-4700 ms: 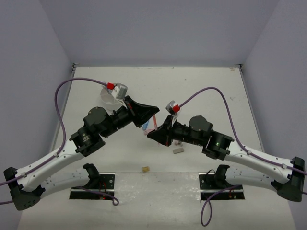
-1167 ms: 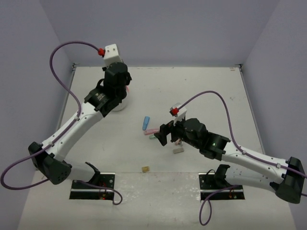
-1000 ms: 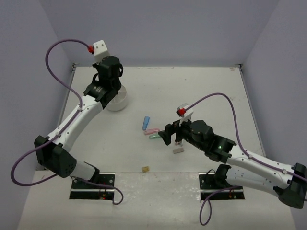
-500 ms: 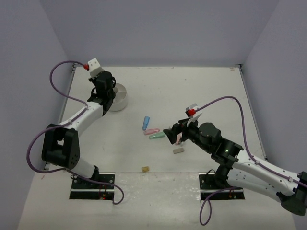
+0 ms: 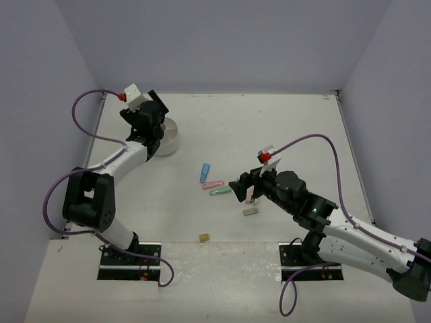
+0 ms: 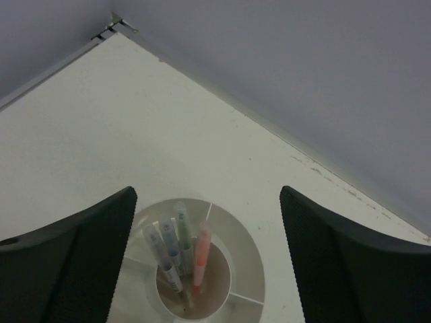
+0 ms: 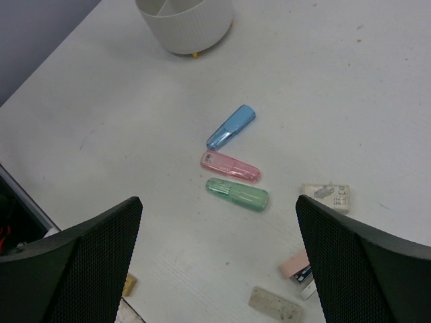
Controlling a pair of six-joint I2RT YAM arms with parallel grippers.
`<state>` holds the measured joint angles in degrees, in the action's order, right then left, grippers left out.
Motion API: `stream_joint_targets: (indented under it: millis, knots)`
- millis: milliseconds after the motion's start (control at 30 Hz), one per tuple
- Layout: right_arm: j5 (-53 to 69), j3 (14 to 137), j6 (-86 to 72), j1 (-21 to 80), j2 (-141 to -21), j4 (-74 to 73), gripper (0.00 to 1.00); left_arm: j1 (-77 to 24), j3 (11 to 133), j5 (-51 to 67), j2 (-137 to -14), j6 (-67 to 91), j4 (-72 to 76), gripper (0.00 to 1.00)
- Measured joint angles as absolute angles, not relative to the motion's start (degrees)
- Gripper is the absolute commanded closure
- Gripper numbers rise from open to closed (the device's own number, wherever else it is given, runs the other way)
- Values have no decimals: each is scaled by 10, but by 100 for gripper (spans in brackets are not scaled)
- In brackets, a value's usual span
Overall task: Sort the stationery into containers
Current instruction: Place the pen in the storage box, then pick up the stapler from the center of the board.
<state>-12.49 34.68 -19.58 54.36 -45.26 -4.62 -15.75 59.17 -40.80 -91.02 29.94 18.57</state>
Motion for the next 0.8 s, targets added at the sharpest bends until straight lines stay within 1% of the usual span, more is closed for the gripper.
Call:
stream_joint_targets:
  millis: [133, 267, 367, 433, 533, 633, 667, 733, 800]
  knots:
    - [-126, 347, -204, 534, -481, -42, 1, -158, 611, -402, -894, 361, 88, 0]
    - [-126, 348, -226, 513, -529, -43, 1, -158, 664, -370, -829, 407, -46, 0]
    - [-136, 357, -267, 499, -568, -62, 1, -157, 728, -300, -758, 415, -127, 0]
    - [-151, 372, -303, 493, -596, -79, 1, -158, 741, -238, -694, 414, -157, 0]
    - [-185, 398, -369, 490, -631, -121, 1, -159, 703, -169, -580, 398, -181, 0]
    - [-222, 432, -435, 490, -662, -179, 1, -159, 624, -151, -479, 371, -235, 0]
    - [-233, 439, -453, 490, -667, -198, 3, -159, 604, -151, -459, 361, -256, 0]
    - [-248, 448, -481, 490, -672, -233, 12, -159, 566, -151, -434, 340, -290, 0]
    - [-254, 451, -501, 490, -669, -259, 18, -159, 524, -150, -416, 324, -312, 0]
